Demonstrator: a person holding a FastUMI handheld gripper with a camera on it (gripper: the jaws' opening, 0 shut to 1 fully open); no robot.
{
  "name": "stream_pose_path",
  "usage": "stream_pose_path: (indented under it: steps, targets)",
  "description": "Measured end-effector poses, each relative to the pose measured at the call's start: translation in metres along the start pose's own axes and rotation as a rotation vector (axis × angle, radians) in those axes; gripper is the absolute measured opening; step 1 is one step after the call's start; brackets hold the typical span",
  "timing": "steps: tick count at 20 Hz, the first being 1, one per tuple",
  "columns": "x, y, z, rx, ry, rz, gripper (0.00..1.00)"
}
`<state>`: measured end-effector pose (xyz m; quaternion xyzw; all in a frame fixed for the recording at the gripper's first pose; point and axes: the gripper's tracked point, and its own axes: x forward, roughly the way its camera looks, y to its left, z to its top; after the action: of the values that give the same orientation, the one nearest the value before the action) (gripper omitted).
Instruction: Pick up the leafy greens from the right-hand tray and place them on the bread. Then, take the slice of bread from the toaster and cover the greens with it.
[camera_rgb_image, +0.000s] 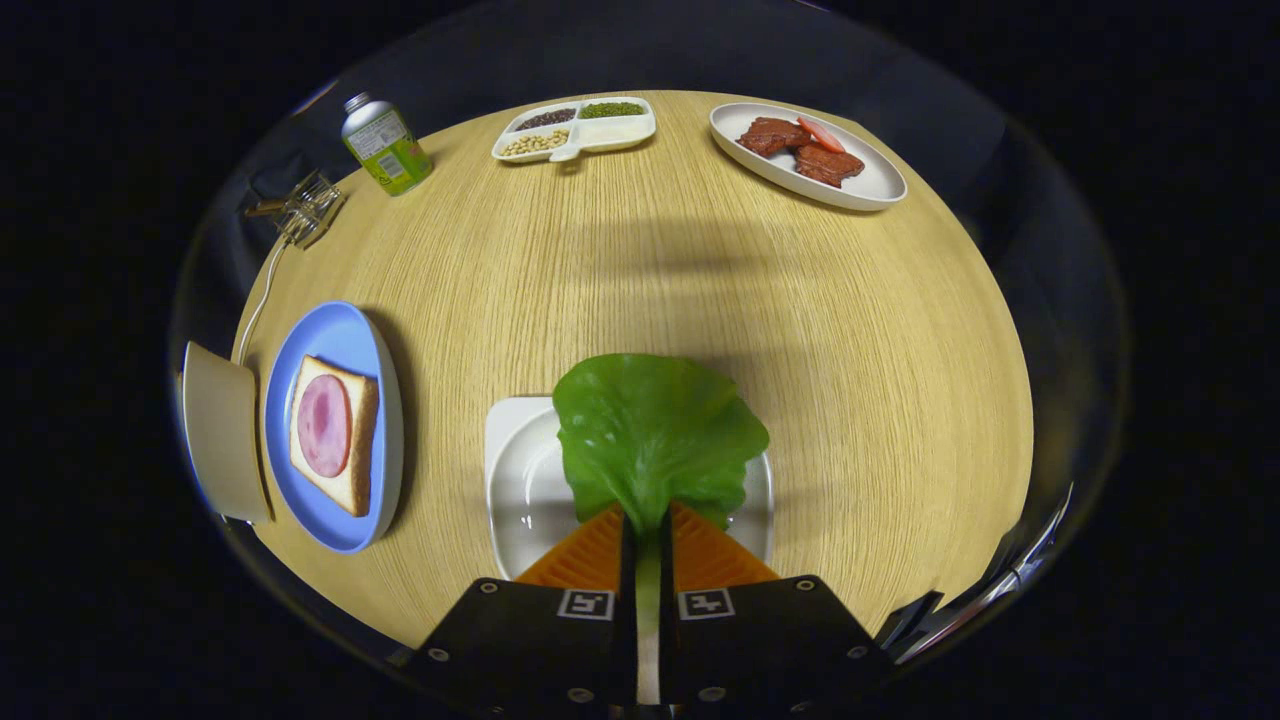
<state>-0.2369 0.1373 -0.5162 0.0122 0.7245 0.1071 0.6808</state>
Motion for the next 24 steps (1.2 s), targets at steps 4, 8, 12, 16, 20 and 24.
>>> stream_pose_path:
  steps: [4,8,12,16,20,24]
  targets:
    - [-0.023,0.019,-0.001,0.079,0.013,0.092,0.03]
    - [-0.048,0.036,0.007,0.068,-0.022,0.134,0.03]
    - [-0.065,0.054,0.016,0.051,-0.051,0.147,0.03]
    - [-0.079,0.080,0.029,0.005,-0.080,0.173,0.03]
    - [-0.079,0.112,0.038,-0.039,-0.090,0.192,0.03]
    - [-0.071,0.144,0.042,-0.078,-0.070,0.202,0.04]
